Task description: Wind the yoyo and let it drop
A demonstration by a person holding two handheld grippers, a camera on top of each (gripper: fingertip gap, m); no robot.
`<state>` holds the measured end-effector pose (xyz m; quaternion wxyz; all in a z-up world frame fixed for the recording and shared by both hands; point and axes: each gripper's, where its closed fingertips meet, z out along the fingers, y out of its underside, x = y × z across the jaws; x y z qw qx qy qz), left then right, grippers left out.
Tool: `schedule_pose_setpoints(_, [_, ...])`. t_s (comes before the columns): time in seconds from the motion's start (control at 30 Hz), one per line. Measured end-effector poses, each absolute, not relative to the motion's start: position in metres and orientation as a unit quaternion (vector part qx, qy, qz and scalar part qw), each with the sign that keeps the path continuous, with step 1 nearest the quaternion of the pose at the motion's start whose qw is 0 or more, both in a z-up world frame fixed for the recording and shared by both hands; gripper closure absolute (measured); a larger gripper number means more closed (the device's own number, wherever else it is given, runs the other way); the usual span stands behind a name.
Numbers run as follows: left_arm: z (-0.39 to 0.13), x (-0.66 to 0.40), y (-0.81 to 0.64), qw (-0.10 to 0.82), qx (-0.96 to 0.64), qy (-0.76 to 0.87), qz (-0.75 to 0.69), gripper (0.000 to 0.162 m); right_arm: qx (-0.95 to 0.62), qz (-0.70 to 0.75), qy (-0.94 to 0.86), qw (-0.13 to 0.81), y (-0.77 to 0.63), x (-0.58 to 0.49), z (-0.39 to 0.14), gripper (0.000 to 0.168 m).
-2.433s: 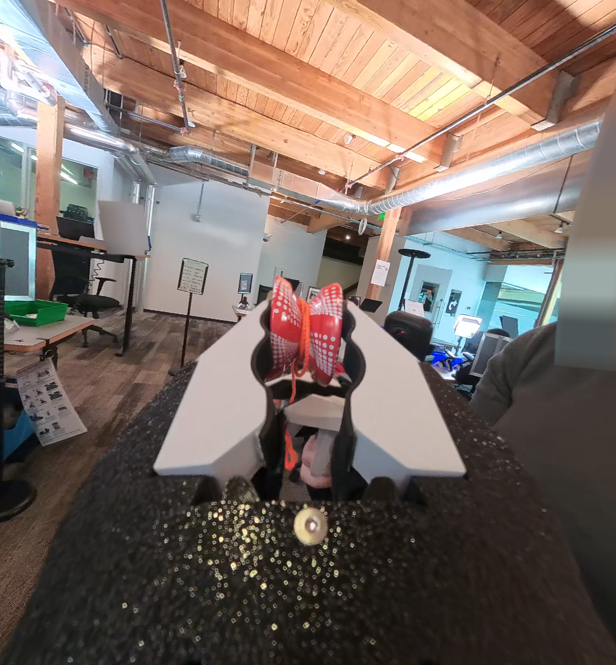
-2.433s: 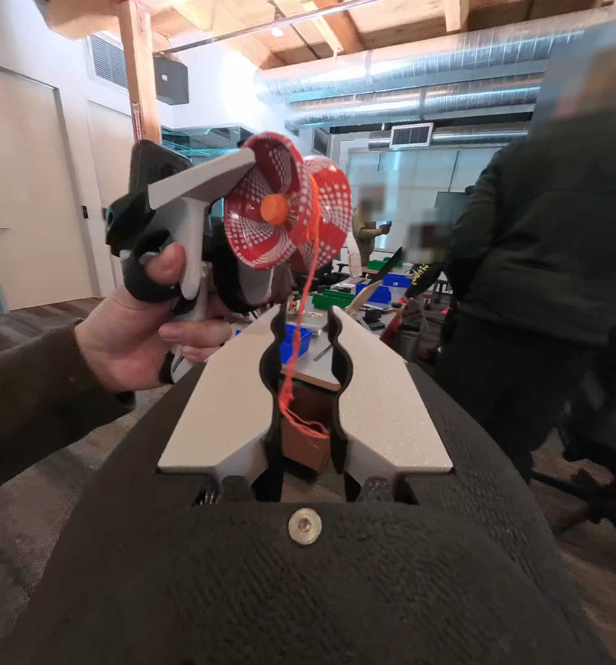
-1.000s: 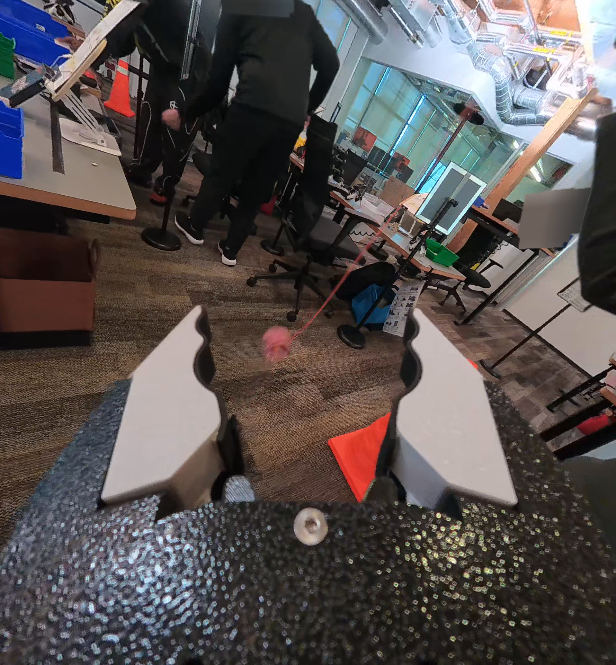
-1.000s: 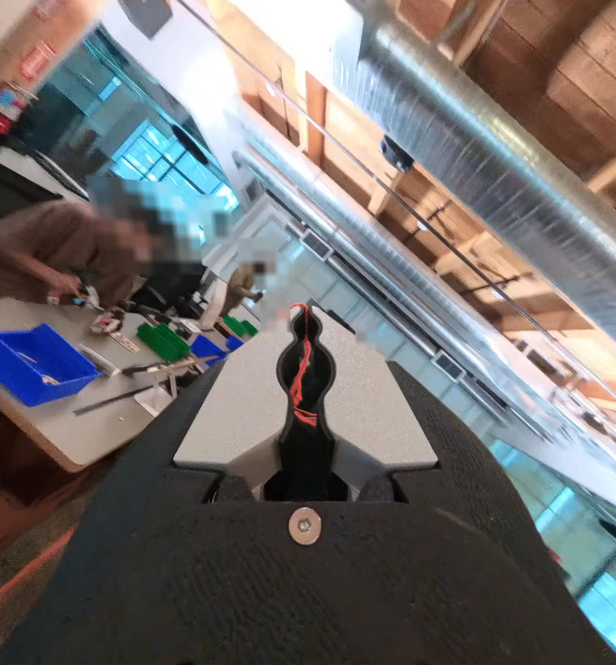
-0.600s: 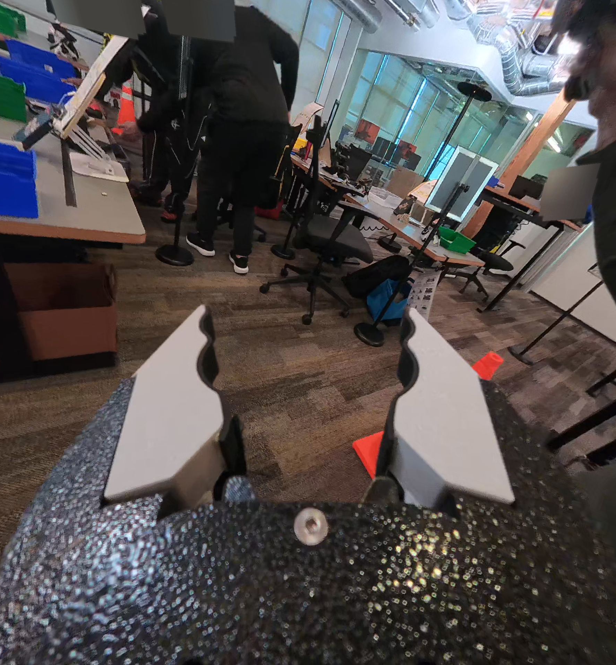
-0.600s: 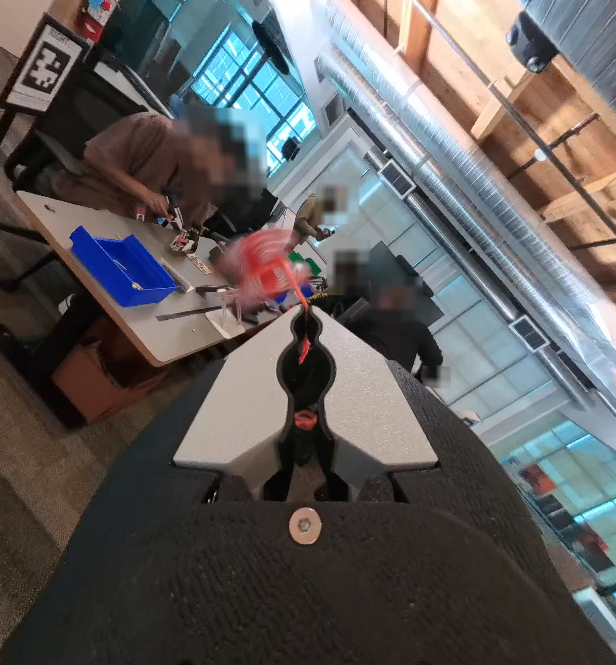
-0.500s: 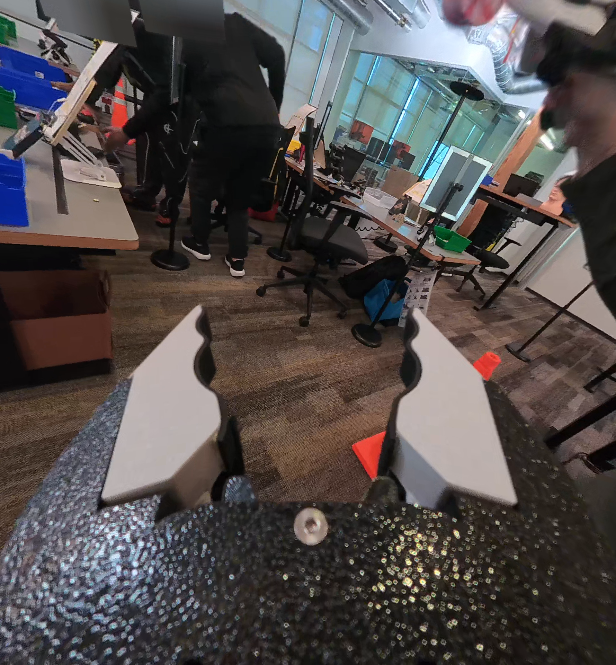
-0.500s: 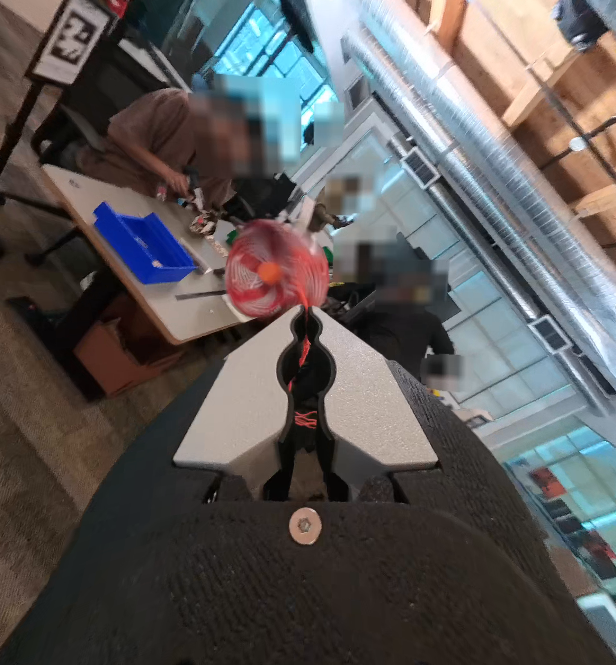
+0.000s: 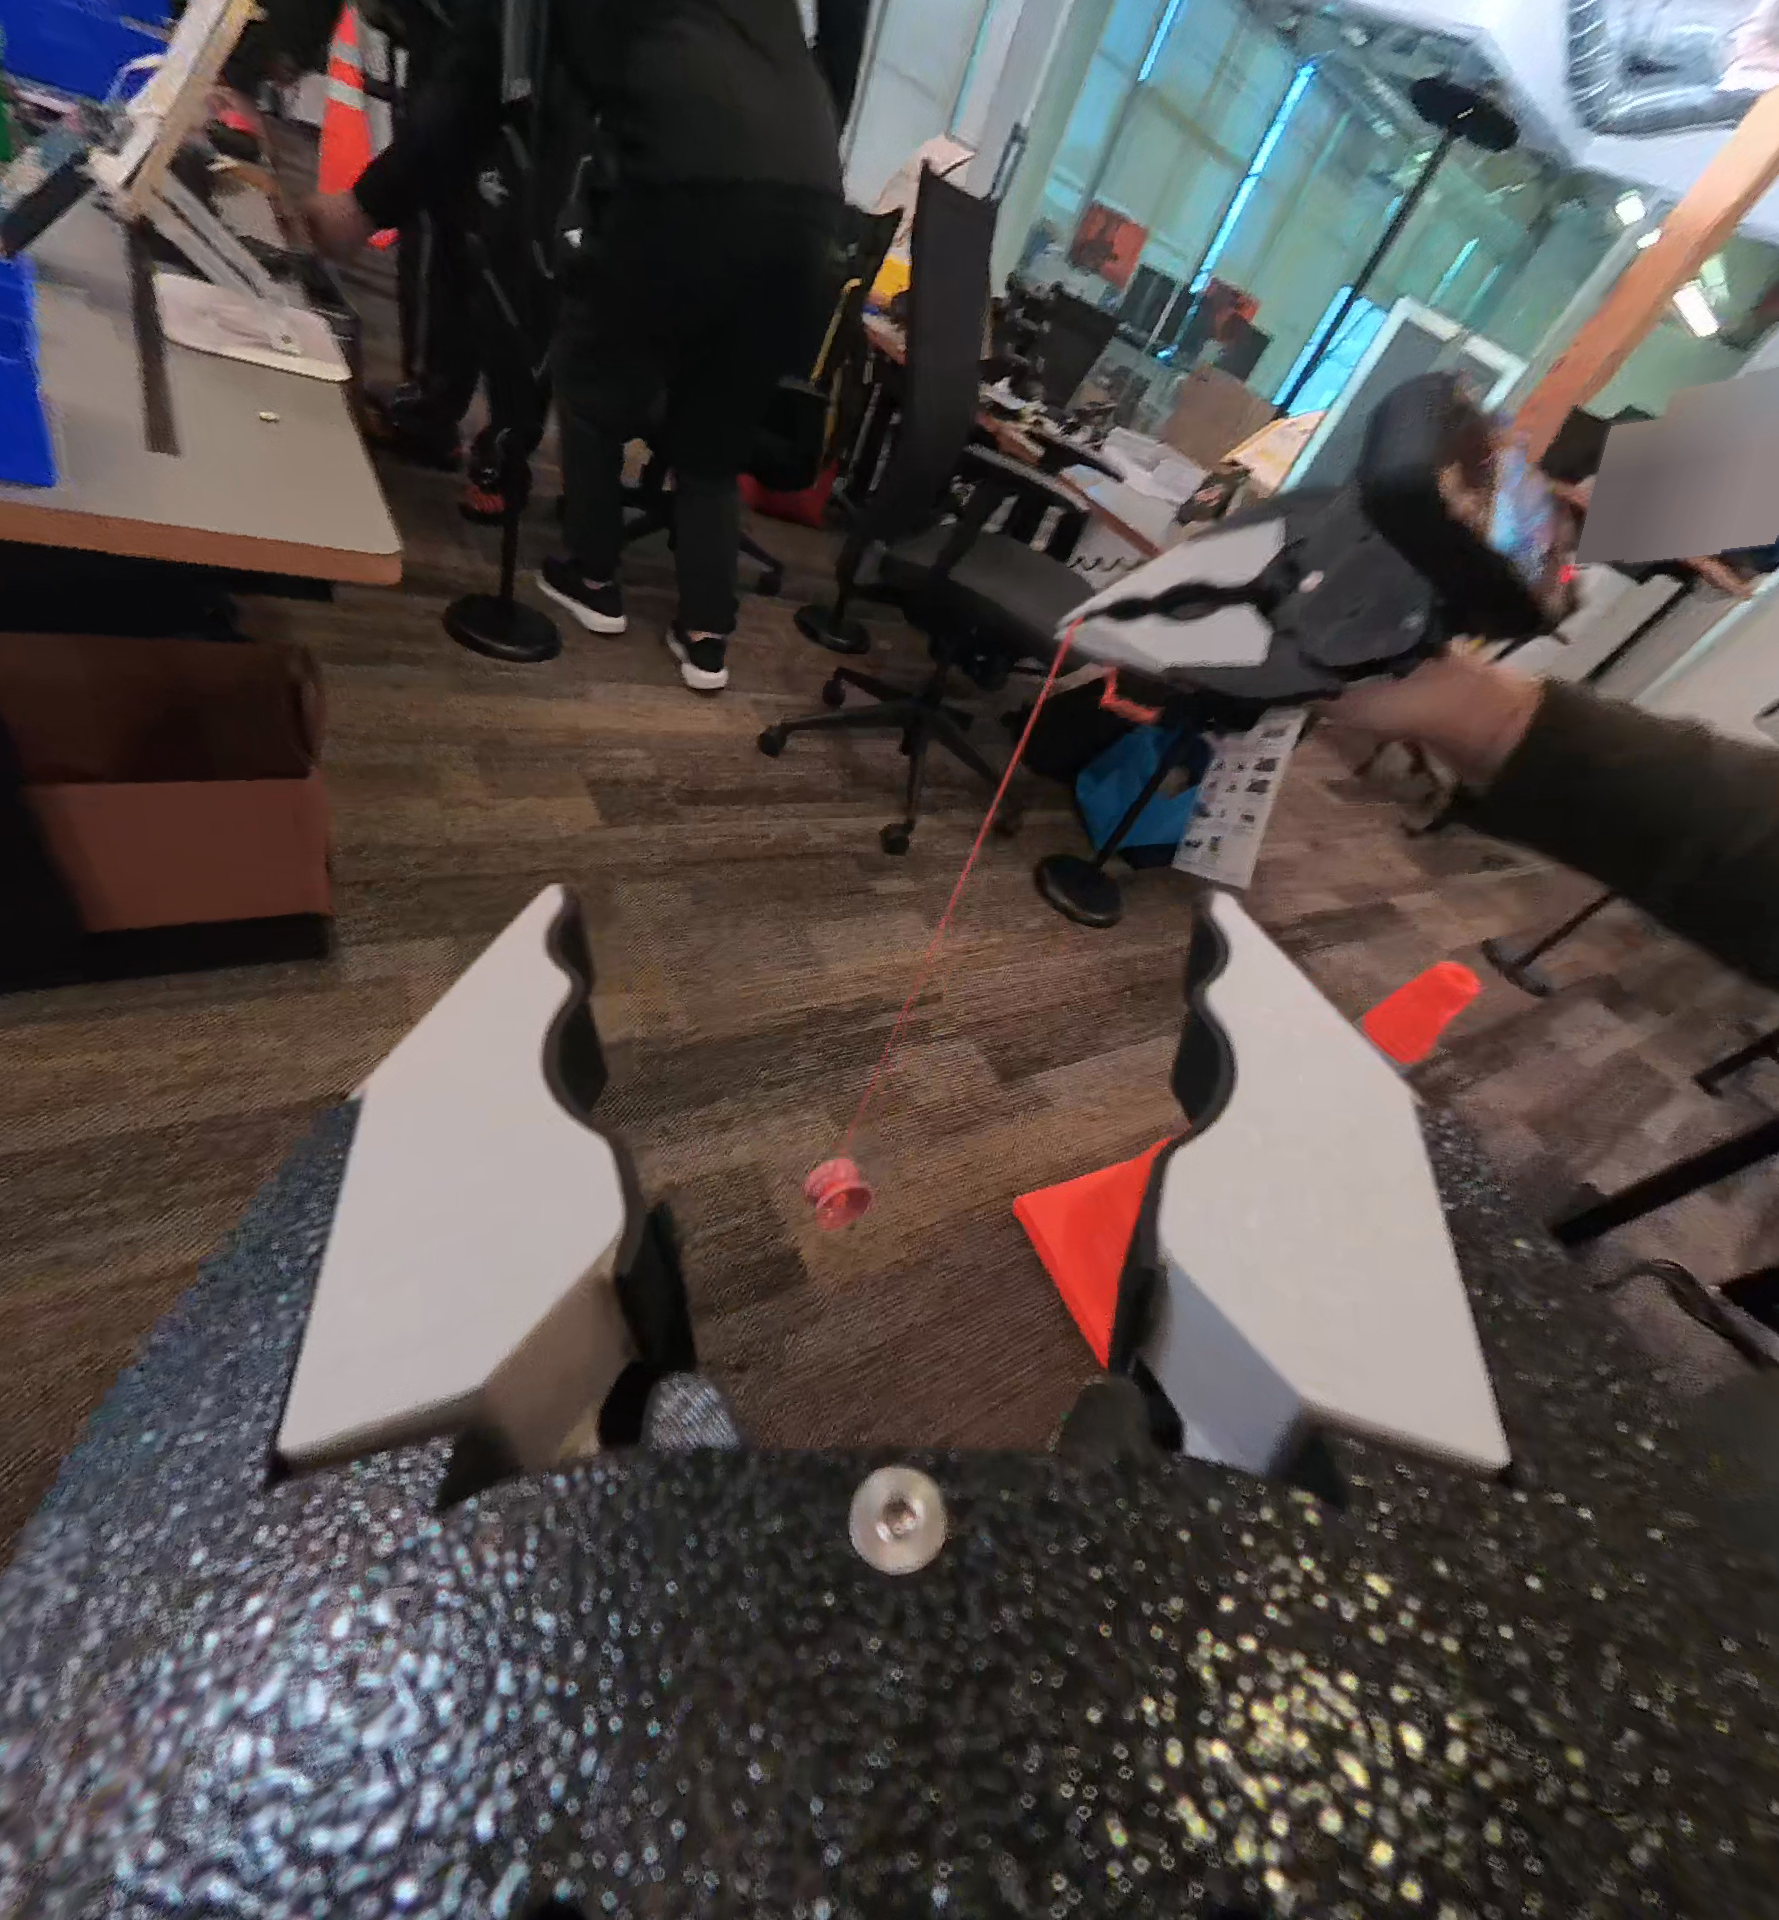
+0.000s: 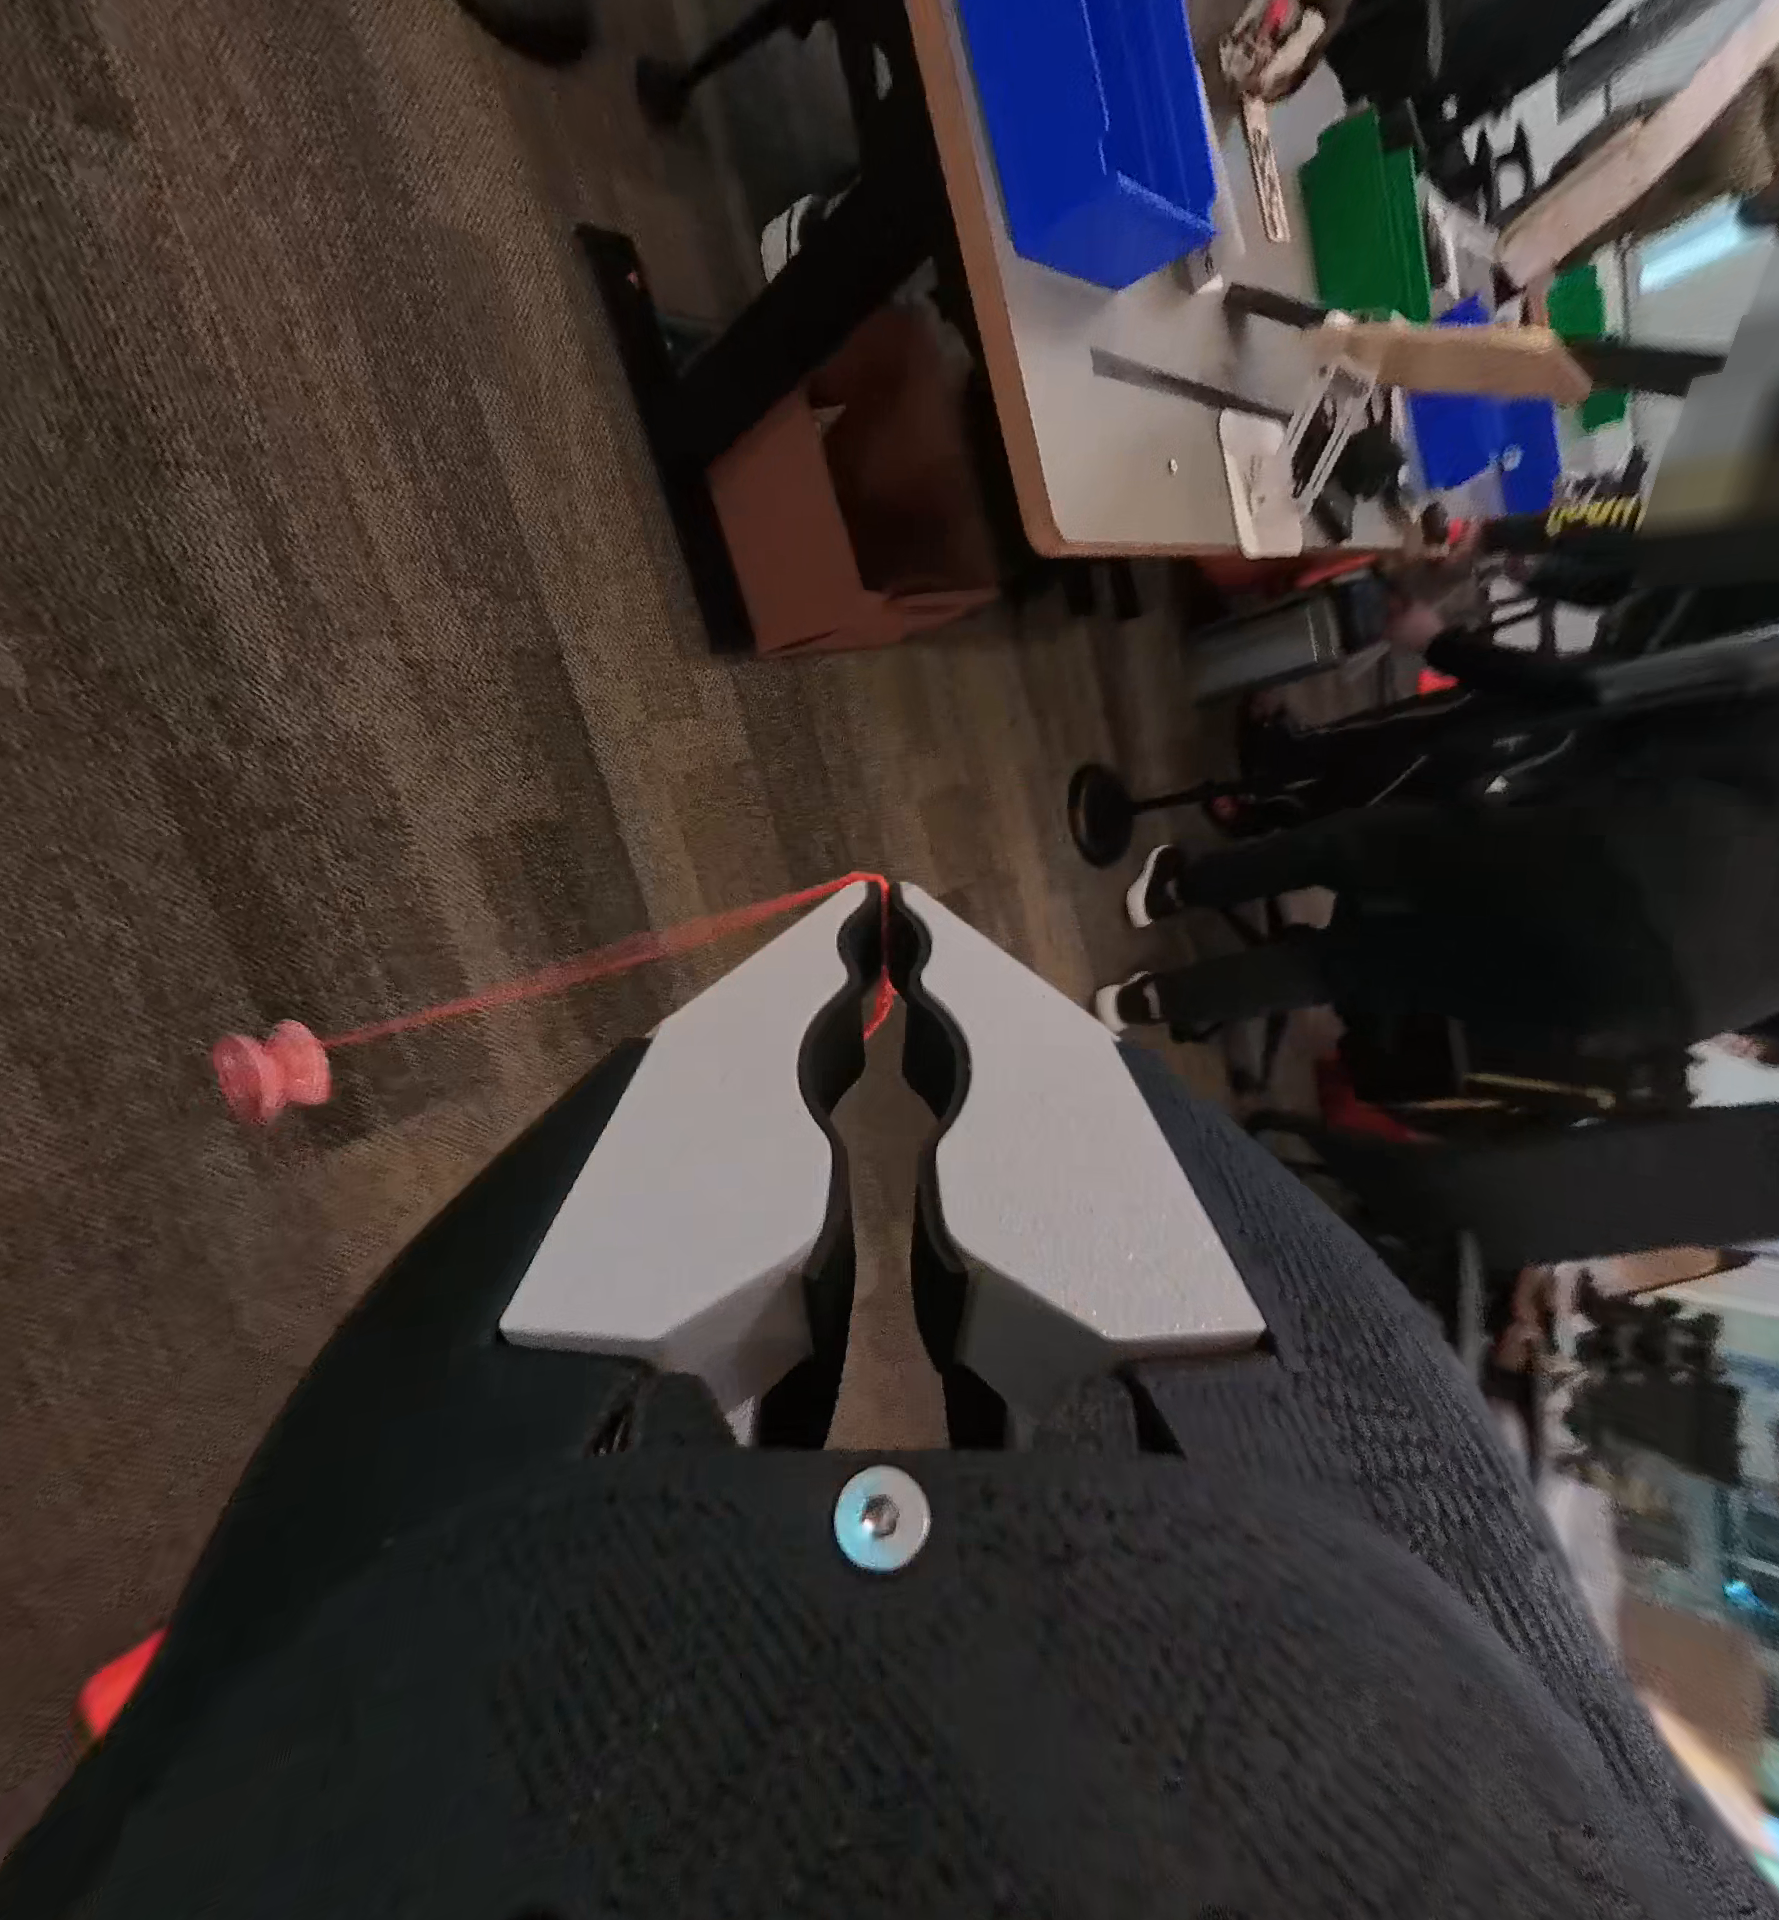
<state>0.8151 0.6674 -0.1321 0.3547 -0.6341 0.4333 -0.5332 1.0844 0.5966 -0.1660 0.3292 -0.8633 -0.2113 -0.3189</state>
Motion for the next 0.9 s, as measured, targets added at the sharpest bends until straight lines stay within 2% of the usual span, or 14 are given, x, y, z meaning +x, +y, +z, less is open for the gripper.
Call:
schedule_pose_setpoints(0.1, [-0.137, 0.810, 0.668, 0.347, -0.641, 0.433, -0.531, 0.048, -0.831, -0.358, -0.249, 0.345, 0.609, 1.087, -0.100, 0.168])
schedule_pose_setpoints(0.2, [-0.136, 0.808, 0.670, 0.347, -0.640, 0.432, -0.532, 0.048, -0.757, -0.441, -0.224, 0.426, 0.608, 1.093, 0.047, 0.168])
schedule_pose_setpoints(0.3, [-0.136, 0.807, 0.669, 0.346, -0.637, 0.433, -0.535, 0.048, -0.632, -0.482, -0.171, 0.582, 0.577, 1.061, 0.198, 0.168])
schedule_pose_setpoints(0.37, [-0.136, 0.805, 0.668, 0.349, -0.637, 0.431, -0.535, 0.049, -0.552, -0.505, -0.154, 0.646, 0.545, 1.029, 0.259, 0.168])
schedule_pose_setpoints(0.4, [-0.137, 0.804, 0.667, 0.349, -0.637, 0.429, -0.537, 0.049, -0.531, -0.506, -0.155, 0.662, 0.535, 1.014, 0.273, 0.168])
schedule_pose_setpoints(0.5, [-0.143, 0.802, 0.665, 0.340, -0.641, 0.428, -0.539, 0.048, -0.529, -0.501, -0.179, 0.661, 0.539, 0.989, 0.267, 0.168])
schedule_pose_setpoints(0.7, [-0.144, 0.798, 0.671, 0.349, -0.646, 0.421, -0.532, 0.040, -0.594, -0.508, -0.199, 0.591, 0.580, 1.010, 0.197, 0.168])
schedule_pose_setpoints(0.9, [-0.135, 0.802, 0.677, 0.371, -0.642, 0.418, -0.526, 0.031, -0.649, -0.475, -0.187, 0.564, 0.597, 1.025, 0.140, 0.168])
